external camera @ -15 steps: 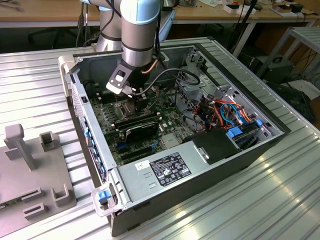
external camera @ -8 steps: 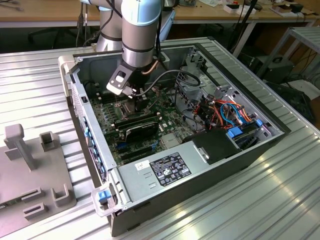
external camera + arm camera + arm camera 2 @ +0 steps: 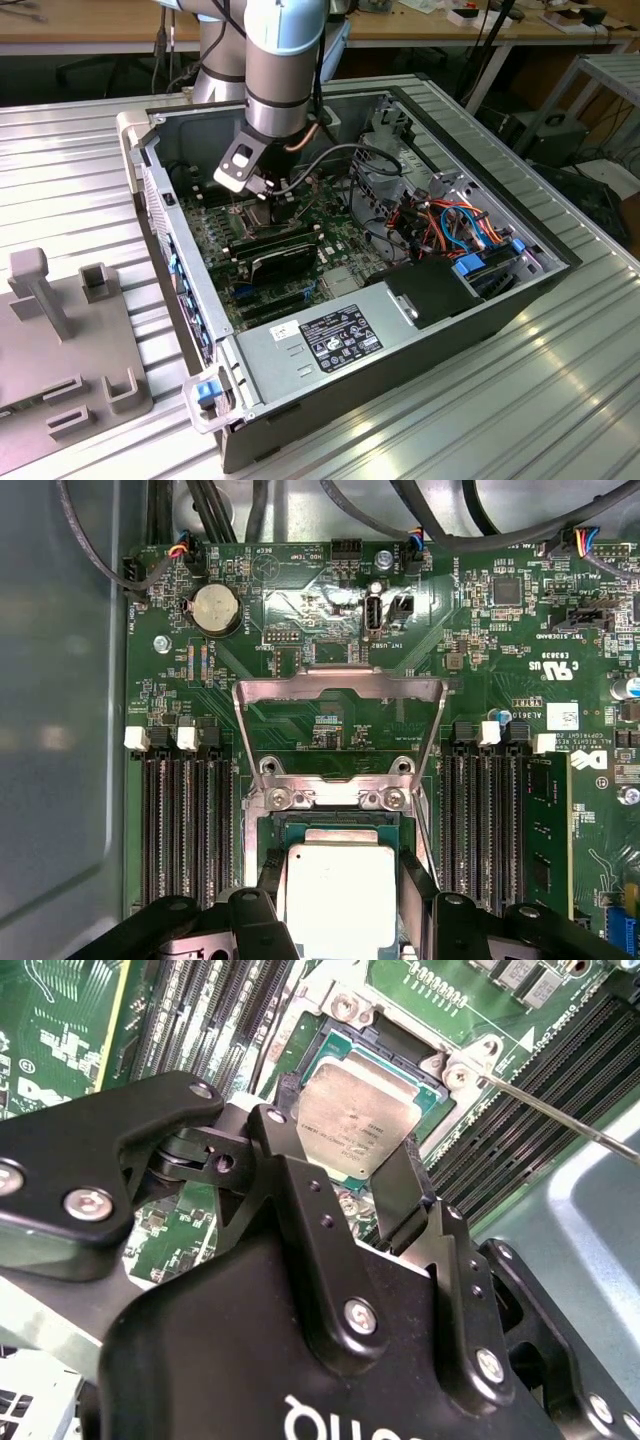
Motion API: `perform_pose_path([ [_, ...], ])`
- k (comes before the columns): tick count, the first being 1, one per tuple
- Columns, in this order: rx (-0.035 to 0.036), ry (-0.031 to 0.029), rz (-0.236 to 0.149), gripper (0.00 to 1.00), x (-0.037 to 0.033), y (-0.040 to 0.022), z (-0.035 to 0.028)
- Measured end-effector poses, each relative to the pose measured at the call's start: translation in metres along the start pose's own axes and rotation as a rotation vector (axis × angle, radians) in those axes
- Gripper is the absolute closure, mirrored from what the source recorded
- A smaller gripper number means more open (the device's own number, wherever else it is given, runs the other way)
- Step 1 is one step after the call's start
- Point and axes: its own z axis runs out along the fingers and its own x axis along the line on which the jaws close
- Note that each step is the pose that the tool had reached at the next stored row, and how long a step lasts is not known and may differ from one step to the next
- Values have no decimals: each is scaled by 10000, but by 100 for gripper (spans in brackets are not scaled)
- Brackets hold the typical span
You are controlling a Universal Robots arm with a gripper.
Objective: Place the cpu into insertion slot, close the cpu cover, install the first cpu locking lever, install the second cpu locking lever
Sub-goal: 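Place the cpu into insertion slot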
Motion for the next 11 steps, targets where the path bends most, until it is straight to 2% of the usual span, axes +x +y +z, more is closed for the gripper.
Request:
perform_pose_path([
  [11, 3, 15, -146, 46, 0, 19, 9],
])
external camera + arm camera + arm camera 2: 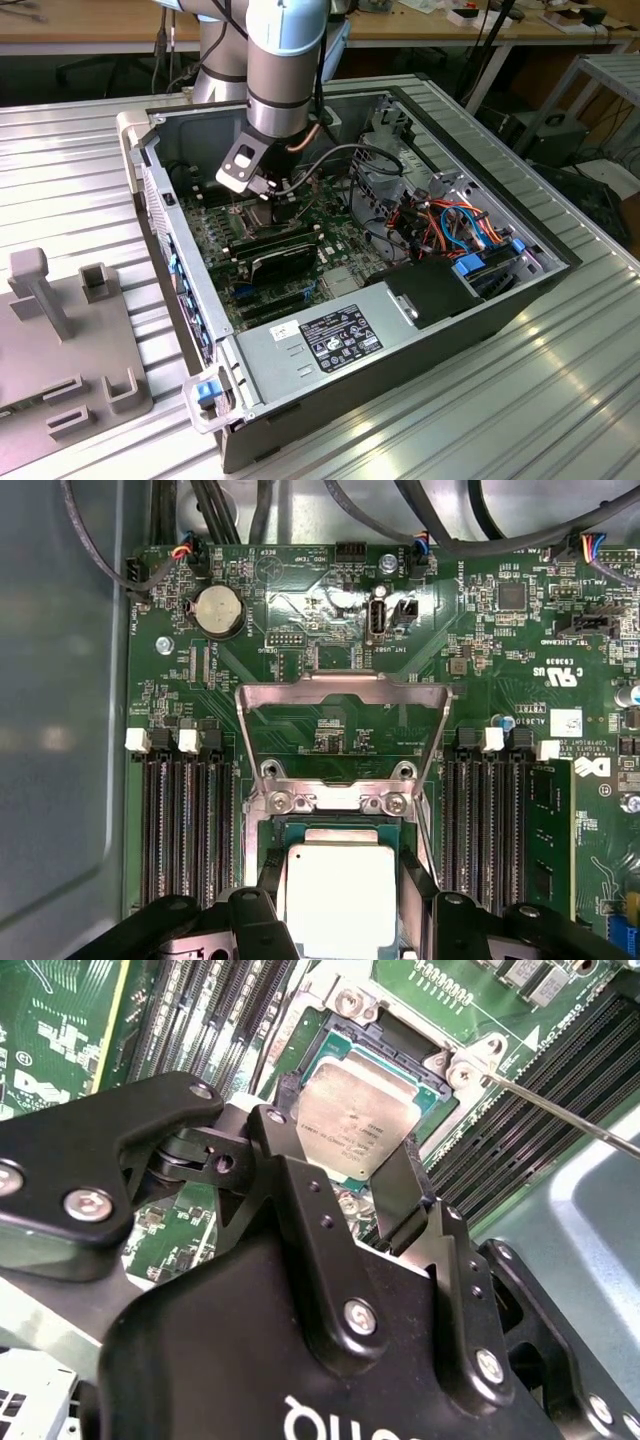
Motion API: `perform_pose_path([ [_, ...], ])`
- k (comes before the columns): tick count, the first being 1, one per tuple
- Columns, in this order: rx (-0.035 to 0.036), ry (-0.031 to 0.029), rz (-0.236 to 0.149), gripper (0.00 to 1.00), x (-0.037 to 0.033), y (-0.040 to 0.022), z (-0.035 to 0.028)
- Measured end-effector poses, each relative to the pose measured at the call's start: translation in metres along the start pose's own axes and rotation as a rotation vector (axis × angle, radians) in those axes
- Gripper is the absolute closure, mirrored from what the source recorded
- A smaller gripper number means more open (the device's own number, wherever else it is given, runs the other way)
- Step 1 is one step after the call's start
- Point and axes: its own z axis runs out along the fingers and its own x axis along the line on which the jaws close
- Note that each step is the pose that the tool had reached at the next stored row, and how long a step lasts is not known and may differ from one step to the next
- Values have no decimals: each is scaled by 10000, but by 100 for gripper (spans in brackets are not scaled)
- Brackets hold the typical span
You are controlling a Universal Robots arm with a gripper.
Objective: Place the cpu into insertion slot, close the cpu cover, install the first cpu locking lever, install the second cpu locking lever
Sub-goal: 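Place the cpu into insertion slot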
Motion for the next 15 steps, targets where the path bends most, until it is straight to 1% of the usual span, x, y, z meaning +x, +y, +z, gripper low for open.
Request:
perform_pose_path([
  [8, -1, -2, 53, 46, -1, -3, 26],
  [15, -2, 16, 66, 46, -1, -6, 36],
])
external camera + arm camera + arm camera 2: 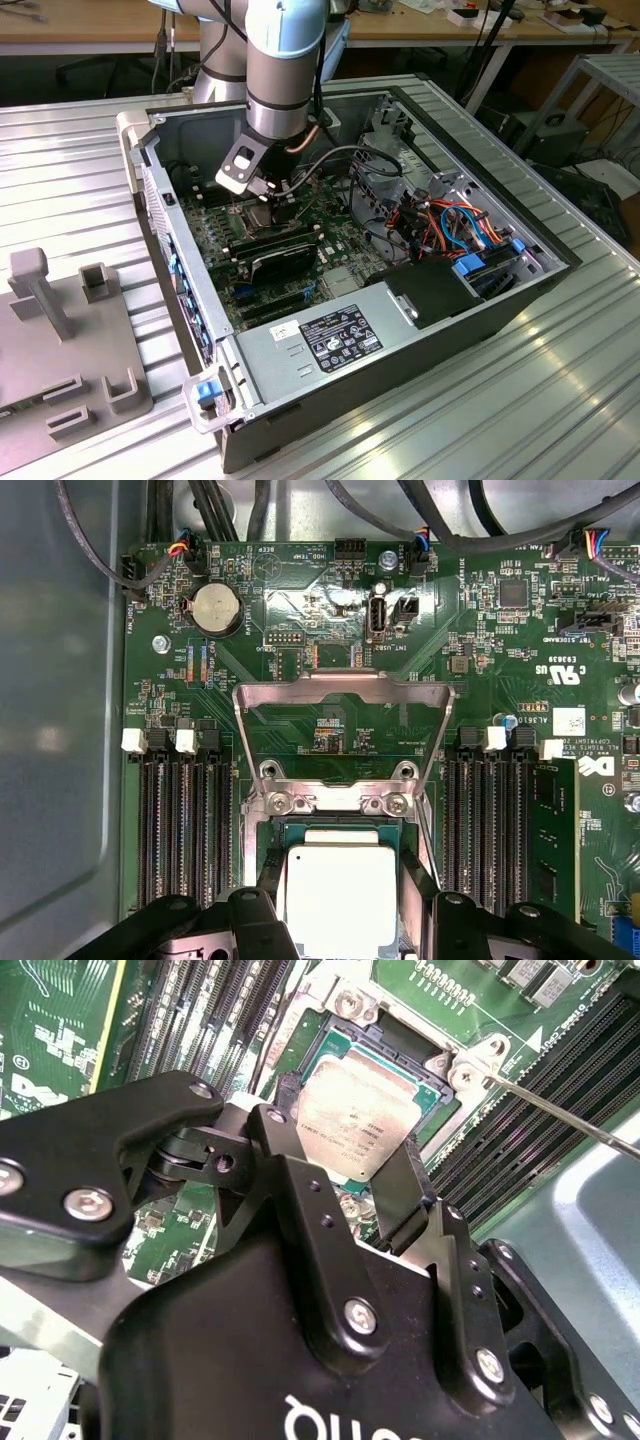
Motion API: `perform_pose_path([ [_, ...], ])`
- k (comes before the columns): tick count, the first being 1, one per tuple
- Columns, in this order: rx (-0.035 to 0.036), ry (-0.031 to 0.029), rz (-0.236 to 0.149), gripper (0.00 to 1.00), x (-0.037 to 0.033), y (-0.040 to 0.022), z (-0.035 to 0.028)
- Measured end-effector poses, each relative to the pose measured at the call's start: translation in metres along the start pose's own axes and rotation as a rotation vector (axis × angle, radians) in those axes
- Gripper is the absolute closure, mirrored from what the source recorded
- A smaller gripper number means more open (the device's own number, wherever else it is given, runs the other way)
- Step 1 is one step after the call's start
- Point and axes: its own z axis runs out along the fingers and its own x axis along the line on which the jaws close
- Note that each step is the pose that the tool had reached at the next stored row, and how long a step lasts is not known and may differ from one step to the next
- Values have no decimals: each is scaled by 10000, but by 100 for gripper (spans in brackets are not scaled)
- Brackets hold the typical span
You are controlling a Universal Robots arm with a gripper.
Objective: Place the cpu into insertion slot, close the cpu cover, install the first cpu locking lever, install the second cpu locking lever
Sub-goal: 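Place the cpu into insertion slot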
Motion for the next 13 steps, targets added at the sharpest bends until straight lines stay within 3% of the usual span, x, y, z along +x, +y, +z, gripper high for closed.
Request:
perform_pose_path([
  [8, -9, 28, 2, 45, 2, 1, 5],
  [10, -1, 22, 1, 33, 0, 0, 1],
  [13, -1, 27, 1, 33, 0, 0, 0],
])
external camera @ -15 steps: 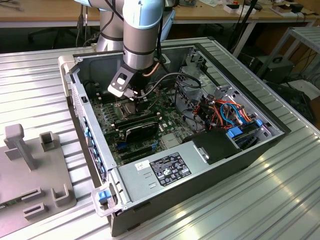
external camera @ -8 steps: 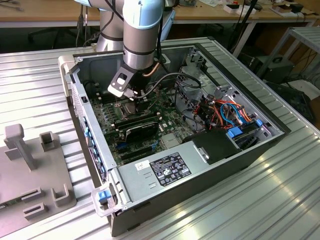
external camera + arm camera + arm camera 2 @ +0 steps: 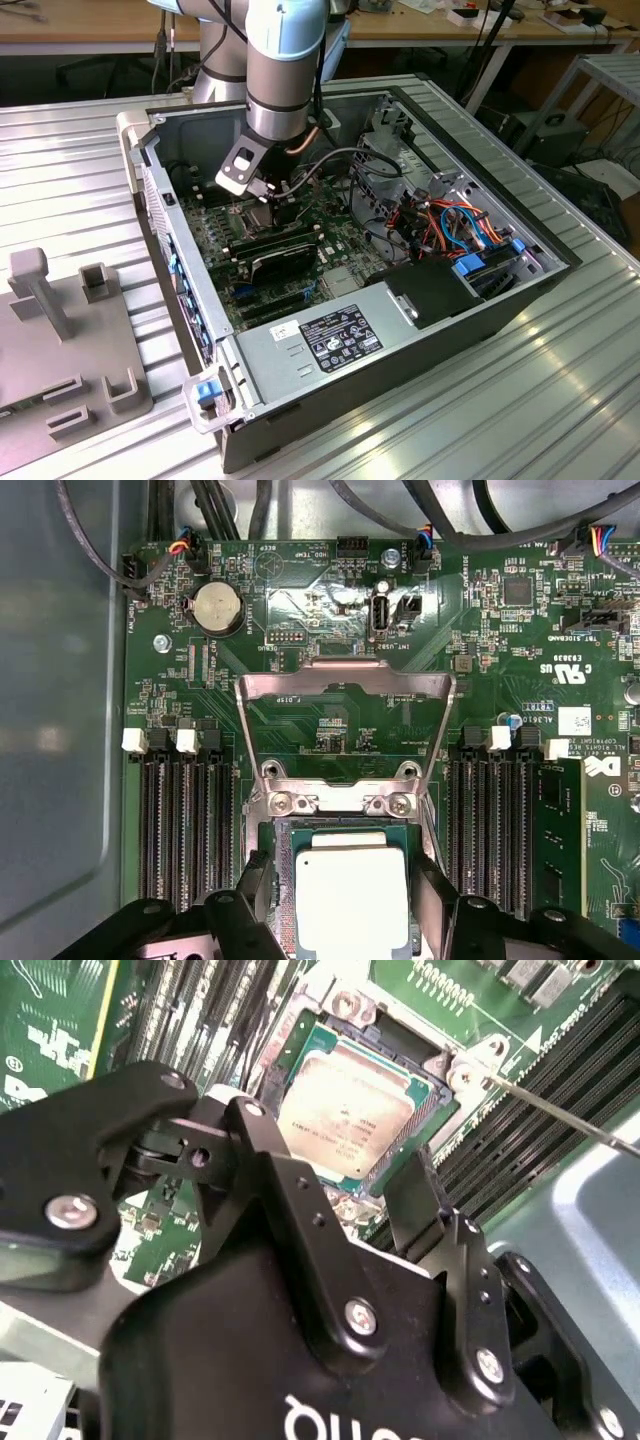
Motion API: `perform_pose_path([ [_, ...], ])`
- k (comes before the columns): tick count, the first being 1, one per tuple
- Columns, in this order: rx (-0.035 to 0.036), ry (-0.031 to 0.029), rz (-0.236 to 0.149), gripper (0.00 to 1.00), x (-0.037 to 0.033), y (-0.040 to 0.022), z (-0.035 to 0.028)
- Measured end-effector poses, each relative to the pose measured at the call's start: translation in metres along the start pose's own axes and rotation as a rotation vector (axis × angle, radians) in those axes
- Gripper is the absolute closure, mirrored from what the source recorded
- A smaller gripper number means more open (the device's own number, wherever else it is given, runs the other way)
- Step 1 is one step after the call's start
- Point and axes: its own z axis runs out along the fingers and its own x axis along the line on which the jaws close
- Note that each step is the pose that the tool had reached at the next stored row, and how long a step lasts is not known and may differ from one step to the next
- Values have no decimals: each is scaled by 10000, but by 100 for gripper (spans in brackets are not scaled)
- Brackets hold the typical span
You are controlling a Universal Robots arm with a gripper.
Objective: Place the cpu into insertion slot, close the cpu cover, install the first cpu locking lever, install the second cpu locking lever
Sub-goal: 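Place the cpu into insertion slot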
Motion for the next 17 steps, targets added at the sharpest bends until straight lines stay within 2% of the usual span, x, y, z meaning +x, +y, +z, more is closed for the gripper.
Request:
perform_pose_path([
  [10, 1, 6, 1, 34, 0, 0, -3],
  [11, 1, 6, 1, 41, 0, 0, -3],
  [13, 1, 7, 4, 41, 0, 0, -3],
  [17, -10, -23, 440, 41, 0, 0, -3],
])
